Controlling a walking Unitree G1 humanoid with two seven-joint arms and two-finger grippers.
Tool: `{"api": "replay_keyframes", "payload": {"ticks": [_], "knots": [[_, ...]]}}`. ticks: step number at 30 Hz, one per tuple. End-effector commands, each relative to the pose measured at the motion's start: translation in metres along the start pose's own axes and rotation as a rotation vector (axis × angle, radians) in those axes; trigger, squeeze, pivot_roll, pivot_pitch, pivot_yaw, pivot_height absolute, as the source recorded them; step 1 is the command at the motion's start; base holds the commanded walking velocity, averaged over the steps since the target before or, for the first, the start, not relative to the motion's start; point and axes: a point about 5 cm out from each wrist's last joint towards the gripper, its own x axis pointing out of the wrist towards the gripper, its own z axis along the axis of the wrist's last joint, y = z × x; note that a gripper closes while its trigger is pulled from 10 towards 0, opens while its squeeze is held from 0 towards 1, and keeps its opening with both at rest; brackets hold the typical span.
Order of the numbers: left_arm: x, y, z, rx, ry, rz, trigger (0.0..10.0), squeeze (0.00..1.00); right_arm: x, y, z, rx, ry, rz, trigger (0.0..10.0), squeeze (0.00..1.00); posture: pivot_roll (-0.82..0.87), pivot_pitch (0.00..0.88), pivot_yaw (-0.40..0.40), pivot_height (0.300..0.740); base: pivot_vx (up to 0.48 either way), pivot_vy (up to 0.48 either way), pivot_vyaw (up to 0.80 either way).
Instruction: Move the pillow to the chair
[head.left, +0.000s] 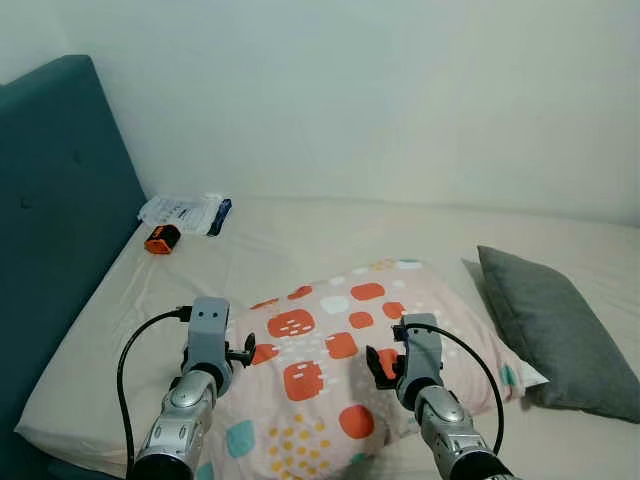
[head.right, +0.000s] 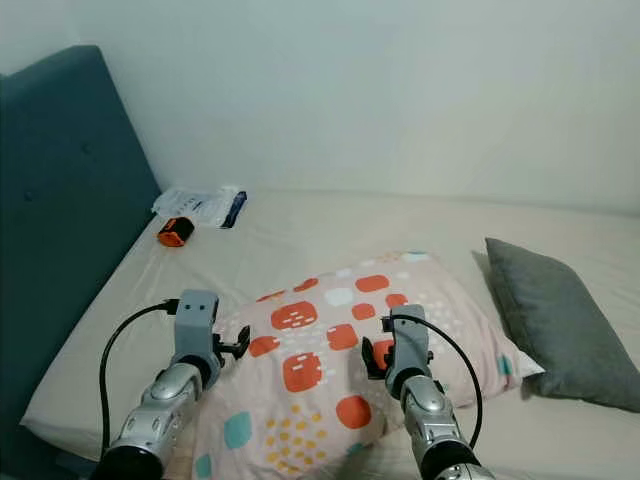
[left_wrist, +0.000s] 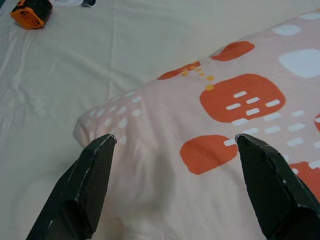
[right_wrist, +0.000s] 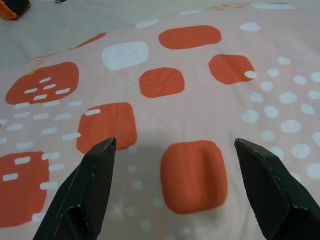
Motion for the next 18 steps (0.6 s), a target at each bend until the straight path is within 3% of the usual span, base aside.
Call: {"api": "replay_keyframes", "payload": {"ticks": [1, 7, 18], "knots": [[-0.0006, 0.0003, -0.0008, 0.007, 0.005, -0.005, 10.0, 0.0, -0.0011, 0.0004, -0.0011, 0.005, -0.008, -0.006, 10.0, 0.0, 0.07, 0.0, -0.016, 0.74, 0.0, 0.0, 0.8], [-0.0005, 0.0028, 0.0005, 0.018, 0.005, -0.006, 10.0, 0.0, -0.0022, 0.0007, -0.0029, 0.012, -0.012, -0.019, 10.0, 0.0, 0.06, 0.0, -0.006, 0.74, 0.0, 0.0, 0.8], [0.0005, 0.0028, 0.003, 0.052, 0.005, 0.004, 10.0, 0.0, -0.0033, -0.0029, -0.003, 0.045, -0.023, -0.051, 10.0, 0.0, 0.06, 0.0, 0.002, 0.74, 0.0, -0.044, 0.0]]}}
